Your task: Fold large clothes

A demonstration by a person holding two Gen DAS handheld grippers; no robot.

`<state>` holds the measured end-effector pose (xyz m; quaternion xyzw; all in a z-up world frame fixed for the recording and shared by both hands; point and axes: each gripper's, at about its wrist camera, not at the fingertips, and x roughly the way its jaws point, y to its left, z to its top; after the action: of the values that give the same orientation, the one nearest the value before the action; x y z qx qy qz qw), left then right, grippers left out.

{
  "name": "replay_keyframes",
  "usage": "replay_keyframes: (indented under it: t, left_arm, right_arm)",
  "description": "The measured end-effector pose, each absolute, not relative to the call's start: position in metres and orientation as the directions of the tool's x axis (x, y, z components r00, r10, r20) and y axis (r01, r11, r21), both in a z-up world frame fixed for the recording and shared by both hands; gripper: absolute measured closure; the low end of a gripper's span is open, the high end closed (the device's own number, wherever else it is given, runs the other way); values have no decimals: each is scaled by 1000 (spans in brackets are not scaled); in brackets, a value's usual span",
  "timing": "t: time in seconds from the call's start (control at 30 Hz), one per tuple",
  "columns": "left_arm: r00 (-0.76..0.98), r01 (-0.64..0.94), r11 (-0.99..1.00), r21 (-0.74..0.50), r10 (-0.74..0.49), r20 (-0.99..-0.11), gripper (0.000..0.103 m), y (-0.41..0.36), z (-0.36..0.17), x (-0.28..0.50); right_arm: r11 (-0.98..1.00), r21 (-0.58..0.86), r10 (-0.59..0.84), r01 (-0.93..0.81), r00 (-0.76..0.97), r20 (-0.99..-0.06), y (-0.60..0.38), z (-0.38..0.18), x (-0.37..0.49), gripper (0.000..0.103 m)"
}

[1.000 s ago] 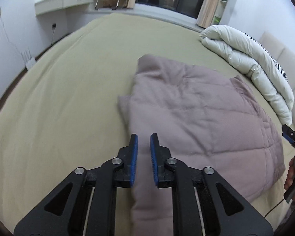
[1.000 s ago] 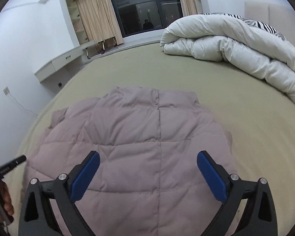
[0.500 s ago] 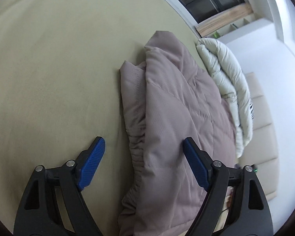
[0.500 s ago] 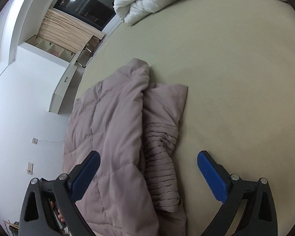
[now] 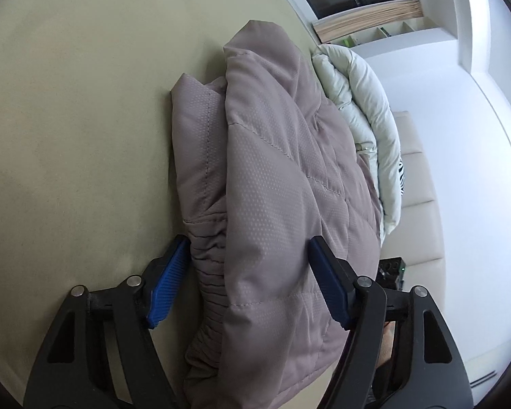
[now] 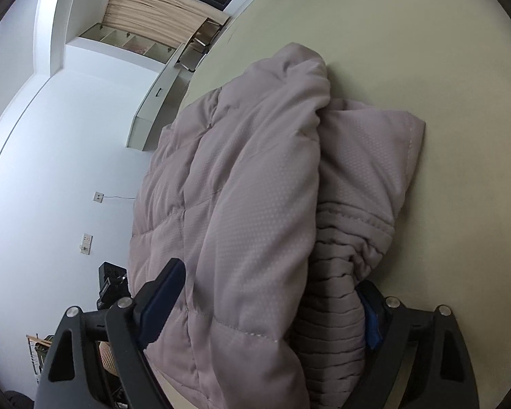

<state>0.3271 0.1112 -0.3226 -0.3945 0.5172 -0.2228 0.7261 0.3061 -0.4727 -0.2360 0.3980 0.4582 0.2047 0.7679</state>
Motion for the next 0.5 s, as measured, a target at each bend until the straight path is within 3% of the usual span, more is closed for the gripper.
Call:
replay_keyframes:
  t: [0.2, 0.33, 0.43, 0.5]
  left_arm:
    - [348, -135, 499, -856, -785, -512, 47, 115, -345, 352]
    - [343, -154, 480, -864, -794, -502, 52, 106, -357, 371]
    - [334, -149, 493, -857, -791, -513, 64, 97, -359, 378]
    - [339, -141, 487, -862, -795, -504, 72, 96, -358, 374]
  right_arm:
    - [561, 827, 711, 36, 489, -505, -474, -246, 313, 14]
    - [587, 808, 695, 45, 484, -532, -469, -251, 331, 17]
    - [592, 804, 686, 53, 491, -538, -468, -250, 337, 24]
    - [593, 804, 685, 46, 496, -534, -464, -249, 332, 36]
